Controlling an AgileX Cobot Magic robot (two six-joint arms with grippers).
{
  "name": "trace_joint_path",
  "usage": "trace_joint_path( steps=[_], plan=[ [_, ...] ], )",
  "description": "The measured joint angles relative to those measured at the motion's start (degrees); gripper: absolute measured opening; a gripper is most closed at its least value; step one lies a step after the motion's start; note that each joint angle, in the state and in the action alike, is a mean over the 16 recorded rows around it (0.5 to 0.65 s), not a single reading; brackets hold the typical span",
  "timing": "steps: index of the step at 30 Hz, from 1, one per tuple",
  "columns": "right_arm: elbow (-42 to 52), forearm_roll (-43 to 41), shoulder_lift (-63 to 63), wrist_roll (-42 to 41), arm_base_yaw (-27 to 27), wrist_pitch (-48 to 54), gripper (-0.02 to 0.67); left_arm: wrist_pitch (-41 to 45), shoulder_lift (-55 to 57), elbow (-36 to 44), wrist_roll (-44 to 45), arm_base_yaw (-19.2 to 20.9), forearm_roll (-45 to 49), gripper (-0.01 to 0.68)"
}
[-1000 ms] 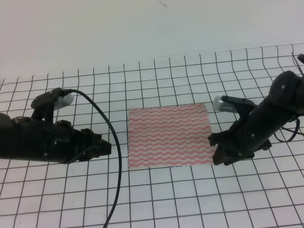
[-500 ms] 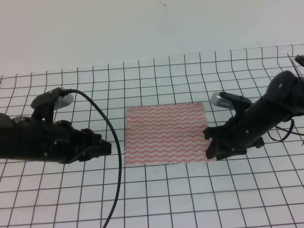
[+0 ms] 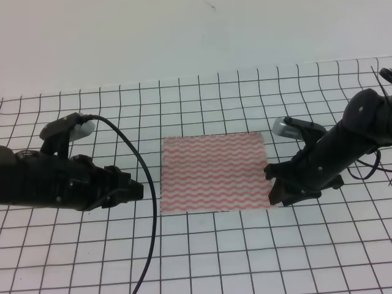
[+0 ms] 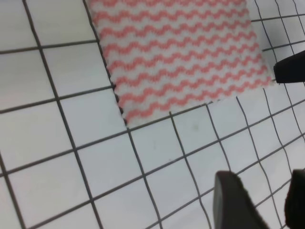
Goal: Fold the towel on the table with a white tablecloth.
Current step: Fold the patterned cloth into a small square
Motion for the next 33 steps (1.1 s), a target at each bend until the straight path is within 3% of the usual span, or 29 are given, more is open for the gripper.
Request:
trace_joint_path(
  steps=[13,33],
  plan=[
    [-0.4,1.9,2.2,-0.6,2.5,-2.2,0.207,0.0,0.0,0.0,0.6,0.0,-0.3,0.241],
    [-0.2,18.5,1.8,-14.6,3.2,-6.6,0.088,0.0,0.0,0.0,1.0,0.0,-0.3,0.241]
  ],
)
